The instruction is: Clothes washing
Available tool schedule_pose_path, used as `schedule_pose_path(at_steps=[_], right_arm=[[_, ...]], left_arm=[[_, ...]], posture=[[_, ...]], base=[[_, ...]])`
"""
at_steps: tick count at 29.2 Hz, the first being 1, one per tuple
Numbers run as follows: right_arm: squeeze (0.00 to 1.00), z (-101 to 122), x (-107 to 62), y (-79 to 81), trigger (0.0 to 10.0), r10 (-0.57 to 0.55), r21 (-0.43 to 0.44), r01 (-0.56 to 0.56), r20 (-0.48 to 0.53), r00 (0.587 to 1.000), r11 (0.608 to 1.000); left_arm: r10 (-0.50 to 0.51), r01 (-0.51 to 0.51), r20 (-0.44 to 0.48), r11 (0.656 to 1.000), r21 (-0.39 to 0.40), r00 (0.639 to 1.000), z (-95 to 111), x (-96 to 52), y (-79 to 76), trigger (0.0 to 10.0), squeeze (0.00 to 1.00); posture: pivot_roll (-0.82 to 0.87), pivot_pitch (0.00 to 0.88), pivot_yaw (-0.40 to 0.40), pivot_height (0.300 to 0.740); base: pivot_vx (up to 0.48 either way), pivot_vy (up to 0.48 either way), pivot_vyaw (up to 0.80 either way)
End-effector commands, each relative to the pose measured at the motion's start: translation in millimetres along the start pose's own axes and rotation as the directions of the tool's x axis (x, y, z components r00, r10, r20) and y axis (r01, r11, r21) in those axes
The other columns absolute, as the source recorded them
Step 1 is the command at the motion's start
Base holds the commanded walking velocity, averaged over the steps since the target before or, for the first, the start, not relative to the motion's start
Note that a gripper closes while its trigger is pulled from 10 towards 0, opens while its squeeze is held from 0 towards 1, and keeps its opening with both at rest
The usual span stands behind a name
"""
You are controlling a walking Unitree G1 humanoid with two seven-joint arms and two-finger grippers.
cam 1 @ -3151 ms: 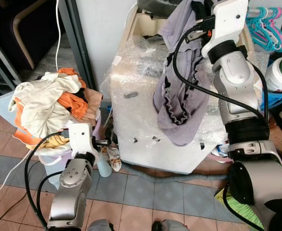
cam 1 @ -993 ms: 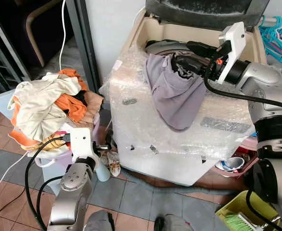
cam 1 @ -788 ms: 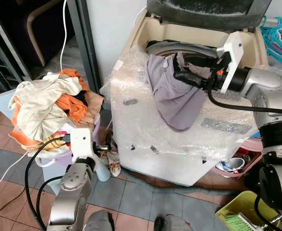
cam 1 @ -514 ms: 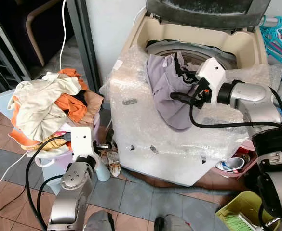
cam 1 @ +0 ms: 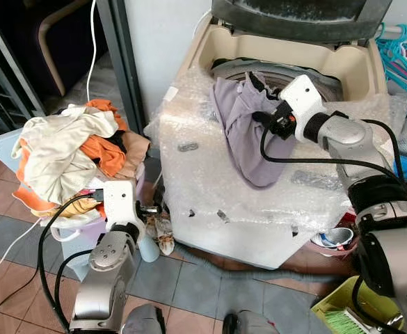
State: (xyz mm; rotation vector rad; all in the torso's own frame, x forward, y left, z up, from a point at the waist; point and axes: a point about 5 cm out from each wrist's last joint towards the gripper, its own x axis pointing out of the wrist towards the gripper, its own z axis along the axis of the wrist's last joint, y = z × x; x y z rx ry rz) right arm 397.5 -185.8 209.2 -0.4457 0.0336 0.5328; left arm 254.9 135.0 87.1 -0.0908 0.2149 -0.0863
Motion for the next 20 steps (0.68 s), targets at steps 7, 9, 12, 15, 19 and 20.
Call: schedule_pose_path(at_steps=[7,9,12,15,19,20], right_arm=[[0.0,51.5,-29.8,-87.0,0.0,-0.617,0.242,0.584,0.092,0.781,0.775],[0.0,60.9,-32.8,-91.3,0.0,-0.63,0.244,0.59,0.141,0.763,0.769],[0.0,66.0,-30.6,-86.9,10.0,-0.591,0.199,0.558,0.2,0.782,0.806],[0.11,67.0,-28.5,-82.3,10.0,-0.565,0.217,0.523,0.238,0.79,0.824],[1.0,59.6,-23.7,-57.4,10.0,-0.43,0.129,0.412,0.346,0.834,0.902],[1.0,56.8,-23.5,-53.6,10.0,-0.419,0.127,0.401,0.351,0.837,0.907]], left_arm=[[0.008,-0.008,-0.011,1.0,0.014,1.0,-2.7,1.6,-0.1,10.0,0.0],[0.012,-0.012,-0.01,1.0,0.013,1.0,-2.7,1.5,0.2,10.0,0.0],[0.02,-0.02,-0.01,1.0,0.01,1.0,-3.0,0.8,1.0,10.0,0.0],[0.02,-0.02,-0.01,1.0,0.009,1.0,-3.2,0.6,1.0,10.0,0.0],[0.029,-0.029,-0.015,0.999,0.017,0.999,-3.9,1.4,2.8,10.0,0.0],[0.032,-0.032,-0.015,0.999,0.021,0.999,-4.0,1.7,3.2,10.0,0.0]], posture=[[0.0,0.048,-0.033,0.74],[0.0,0.048,-0.035,0.74],[0.0,0.051,-0.037,0.74],[0.0,0.051,-0.037,0.74],[-0.03,0.057,-0.016,0.74],[-0.03,0.056,-0.013,0.74]], base=[[0.0,0.0,0.0],[0.0,0.0,0.0],[0.0,0.0,0.0],[0.0,0.0,0.0],[0.0,0.0,0.0],[0.0,0.0,0.0]])
